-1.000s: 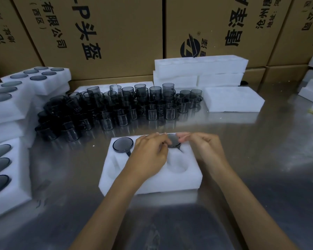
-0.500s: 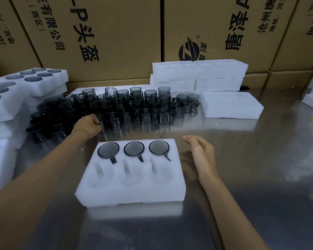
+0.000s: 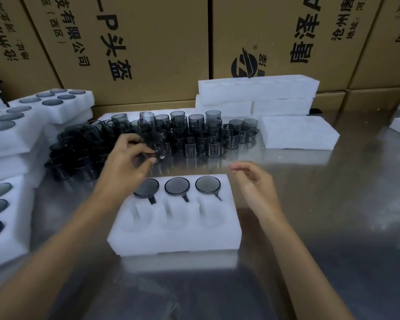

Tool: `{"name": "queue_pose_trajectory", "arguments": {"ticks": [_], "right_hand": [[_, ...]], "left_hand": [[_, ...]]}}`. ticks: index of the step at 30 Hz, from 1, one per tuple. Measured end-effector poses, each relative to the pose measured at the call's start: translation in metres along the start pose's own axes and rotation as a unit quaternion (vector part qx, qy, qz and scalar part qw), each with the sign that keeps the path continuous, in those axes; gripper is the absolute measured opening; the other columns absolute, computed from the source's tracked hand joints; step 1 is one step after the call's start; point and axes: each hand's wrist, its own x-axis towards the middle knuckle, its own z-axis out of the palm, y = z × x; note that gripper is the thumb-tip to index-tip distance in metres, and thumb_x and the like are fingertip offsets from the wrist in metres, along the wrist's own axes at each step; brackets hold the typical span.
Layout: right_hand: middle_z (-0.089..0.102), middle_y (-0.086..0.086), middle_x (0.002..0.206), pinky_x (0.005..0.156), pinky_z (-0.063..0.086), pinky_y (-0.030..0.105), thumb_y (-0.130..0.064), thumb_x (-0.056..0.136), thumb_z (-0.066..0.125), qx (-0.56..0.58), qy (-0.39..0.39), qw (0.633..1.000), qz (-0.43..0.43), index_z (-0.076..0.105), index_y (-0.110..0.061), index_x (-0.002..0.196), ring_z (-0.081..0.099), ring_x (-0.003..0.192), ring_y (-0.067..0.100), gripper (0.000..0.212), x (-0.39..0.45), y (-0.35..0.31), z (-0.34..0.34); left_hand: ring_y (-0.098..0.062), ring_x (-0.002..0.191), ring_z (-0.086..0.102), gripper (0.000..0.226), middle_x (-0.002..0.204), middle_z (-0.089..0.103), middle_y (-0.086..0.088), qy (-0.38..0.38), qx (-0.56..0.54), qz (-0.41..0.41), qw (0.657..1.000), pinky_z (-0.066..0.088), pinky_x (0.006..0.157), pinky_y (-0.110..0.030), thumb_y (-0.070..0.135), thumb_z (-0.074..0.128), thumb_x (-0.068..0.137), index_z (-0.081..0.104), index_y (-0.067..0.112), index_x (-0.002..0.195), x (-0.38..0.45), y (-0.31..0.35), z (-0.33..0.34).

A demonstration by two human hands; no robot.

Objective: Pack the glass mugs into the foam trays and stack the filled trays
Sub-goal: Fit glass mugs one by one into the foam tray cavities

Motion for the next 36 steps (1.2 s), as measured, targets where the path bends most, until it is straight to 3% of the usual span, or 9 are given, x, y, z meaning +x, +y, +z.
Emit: {"name": "queue_pose_trajectory", "arguments": {"ticks": [3, 7, 10, 15, 25, 29, 32, 34, 36], "right_hand": [[0.072, -0.005, 0.106, 0.076, 0.042, 0.003, -0.008, 0.094, 0.062, 0.026, -0.082, 0.995, -0.042, 0.068, -0.016, 0.114, 0.063, 0.093, -0.007, 0.022, -0.014, -0.017, 0.006], [0.069, -0.014, 0.111, 0.080, 0.048, 0.009, -0.014, 0.095, 0.064, 0.047, -0.164, 0.984, -0.047, 0.065, -0.027, 0.117, 0.065, 0.101, -0.005, 0.026, -0.028, -0.028, 0.023], [0.071, -0.009, 0.103, 0.080, 0.056, 0.027, -0.007, 0.093, 0.065, 0.050, -0.116, 0.991, -0.055, 0.067, -0.029, 0.105, 0.069, 0.091, 0.012, 0.025, -0.032, -0.030, 0.027], [0.073, -0.017, 0.077, 0.055, 0.044, 0.008, 0.002, 0.090, 0.063, 0.000, -0.134, 0.987, -0.085, 0.075, -0.026, 0.086, 0.062, 0.064, -0.005, 0.031, -0.030, -0.037, 0.012], [0.068, -0.014, 0.060, 0.050, 0.038, 0.007, -0.007, 0.087, 0.064, -0.119, -0.199, 0.970, -0.074, 0.080, -0.024, 0.076, 0.053, 0.050, -0.004, 0.026, -0.027, -0.036, -0.005], [0.073, -0.013, 0.075, 0.063, 0.044, 0.010, -0.028, 0.094, 0.065, -0.145, -0.218, 0.962, -0.080, 0.080, -0.030, 0.079, 0.063, 0.069, 0.001, 0.020, -0.027, -0.031, -0.003], [0.068, -0.005, 0.088, 0.076, 0.040, 0.016, -0.030, 0.091, 0.069, -0.186, -0.185, 0.961, -0.091, 0.077, -0.031, 0.075, 0.056, 0.088, 0.008, 0.018, -0.022, -0.023, -0.003], [0.063, -0.011, 0.103, 0.090, 0.036, 0.018, -0.036, 0.088, 0.072, -0.218, -0.176, 0.956, -0.081, 0.075, -0.035, 0.085, 0.049, 0.109, 0.007, 0.005, -0.018, -0.019, -0.006], [0.055, -0.021, 0.118, 0.103, 0.036, 0.026, -0.049, 0.083, 0.071, -0.251, -0.193, 0.947, -0.055, 0.068, -0.043, 0.105, 0.040, 0.124, 0.003, 0.023, -0.013, -0.014, -0.013]], "left_hand": [[-0.005, 0.103, 0.054, 0.011, 0.116, 0.045, 0.012, -0.004, -0.044, 0.044, 0.998, 0.042, 0.084, -0.006, 0.025, 0.077, 0.083, 0.071, 0.022, 0.092, -0.028, 0.039, 0.000], [-0.004, 0.102, 0.052, 0.014, 0.114, 0.046, 0.005, -0.015, -0.066, 0.089, 0.994, 0.038, 0.078, -0.006, 0.024, 0.078, 0.083, 0.069, 0.018, 0.091, -0.056, 0.076, 0.009], [-0.002, 0.093, 0.054, 0.030, 0.113, 0.046, 0.007, -0.026, -0.076, 0.097, 0.992, 0.042, 0.078, -0.012, 0.026, 0.079, 0.082, 0.062, 0.020, 0.105, -0.061, 0.086, 0.013], [-0.007, 0.095, 0.057, 0.074, 0.115, 0.048, 0.023, -0.119, -0.153, 0.059, 0.979, 0.045, 0.081, -0.011, 0.051, 0.078, 0.073, 0.039, 0.046, 0.136, -0.064, 0.080, 0.011], [-0.005, 0.121, 0.046, 0.074, 0.124, 0.044, 0.023, -0.217, -0.123, 0.084, 0.965, 0.040, 0.098, -0.021, 0.061, 0.066, 0.080, 0.040, 0.040, 0.146, -0.080, 0.081, 0.005], [0.001, 0.128, 0.038, 0.076, 0.130, 0.042, 0.025, -0.216, -0.086, 0.069, 0.970, 0.033, 0.108, -0.020, 0.070, 0.059, 0.078, 0.046, 0.034, 0.144, -0.079, 0.080, 0.006], [0.023, 0.130, 0.023, 0.074, 0.130, 0.033, 0.044, -0.211, -0.069, 0.066, 0.973, 0.019, 0.109, -0.008, 0.073, 0.057, 0.080, 0.042, 0.038, 0.145, -0.082, 0.078, 0.010], [0.032, 0.124, 0.015, 0.075, 0.128, 0.029, 0.049, -0.210, -0.059, 0.064, 0.974, 0.014, 0.104, -0.003, 0.075, 0.050, 0.080, 0.041, 0.040, 0.145, -0.084, 0.078, 0.012], [0.029, 0.126, 0.018, 0.071, 0.132, 0.036, 0.044, -0.210, -0.055, 0.064, 0.974, 0.018, 0.106, -0.008, 0.076, 0.042, 0.083, 0.043, 0.040, 0.144, -0.085, 0.077, 0.013]]}}
